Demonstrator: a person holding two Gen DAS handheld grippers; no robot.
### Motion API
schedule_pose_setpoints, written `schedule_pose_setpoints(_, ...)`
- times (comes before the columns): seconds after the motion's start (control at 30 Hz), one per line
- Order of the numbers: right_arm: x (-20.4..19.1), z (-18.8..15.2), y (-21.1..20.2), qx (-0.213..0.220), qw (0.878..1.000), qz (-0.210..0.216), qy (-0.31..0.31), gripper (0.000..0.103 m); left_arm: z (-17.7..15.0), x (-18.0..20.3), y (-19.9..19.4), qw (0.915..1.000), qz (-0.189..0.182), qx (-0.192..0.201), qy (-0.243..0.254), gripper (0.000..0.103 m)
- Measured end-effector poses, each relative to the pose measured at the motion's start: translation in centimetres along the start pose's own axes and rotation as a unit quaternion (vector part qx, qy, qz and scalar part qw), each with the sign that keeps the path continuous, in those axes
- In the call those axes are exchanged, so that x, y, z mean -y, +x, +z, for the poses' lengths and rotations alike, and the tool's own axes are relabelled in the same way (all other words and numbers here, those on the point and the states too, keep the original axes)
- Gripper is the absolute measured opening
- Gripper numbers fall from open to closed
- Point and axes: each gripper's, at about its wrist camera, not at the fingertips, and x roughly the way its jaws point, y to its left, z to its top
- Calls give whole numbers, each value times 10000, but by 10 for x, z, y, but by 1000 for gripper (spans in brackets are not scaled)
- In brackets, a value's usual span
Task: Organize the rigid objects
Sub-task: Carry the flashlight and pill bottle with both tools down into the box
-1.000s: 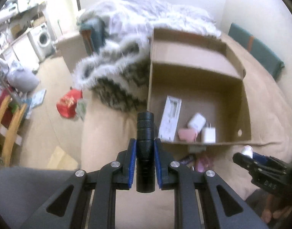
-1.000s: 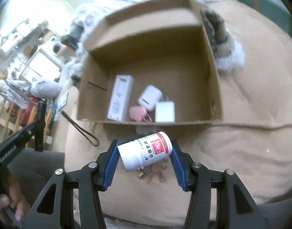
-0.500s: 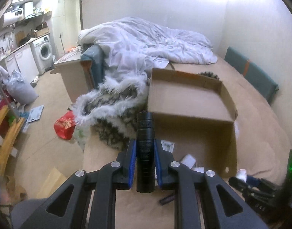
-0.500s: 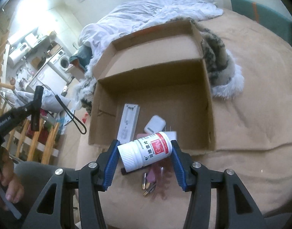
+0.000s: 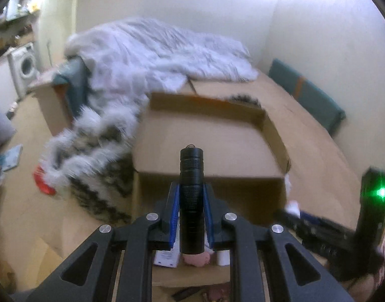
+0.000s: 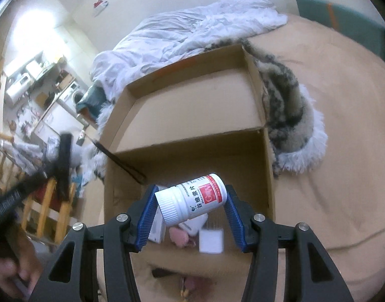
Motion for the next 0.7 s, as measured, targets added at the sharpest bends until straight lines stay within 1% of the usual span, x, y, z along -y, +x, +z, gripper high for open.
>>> schedule_pose_setpoints(0.13,18,-4,24,-245,9994,3,257,55,-18,-5,40,9995,132,-265,106,16)
schedule_pose_setpoints(0.2,24,-6,34,-366,9986,-60,382,55,-29,-12,63,9985,106,-540,72,16)
schedule_pose_setpoints(0.27,23,-6,40,-361,9988,-142,286,55,-38,-21,83,9960,42,-873,-169,16)
schedule_pose_setpoints(0.33,22,-7,45,-399,9987,-212,231,55,-44,-27,96,9930,-54,-1110,-408,16)
schedule_pose_setpoints(0.37,23,-7,48,-458,9984,-191,264,55,-46,-26,99,9925,-54,-1156,-400,16)
schedule_pose_setpoints(0.47,21,-11,56,-585,9977,-264,227,55,-53,-18,104,9924,188,-1211,-139,16)
schedule_pose_setpoints(0.6,13,-14,66,-729,9967,-347,34,55,-61,-10,107,9915,278,-1273,30,16)
schedule_pose_setpoints(0.7,9,-16,75,-869,9954,-401,-81,55,-65,-8,112,9900,283,-1380,39,16)
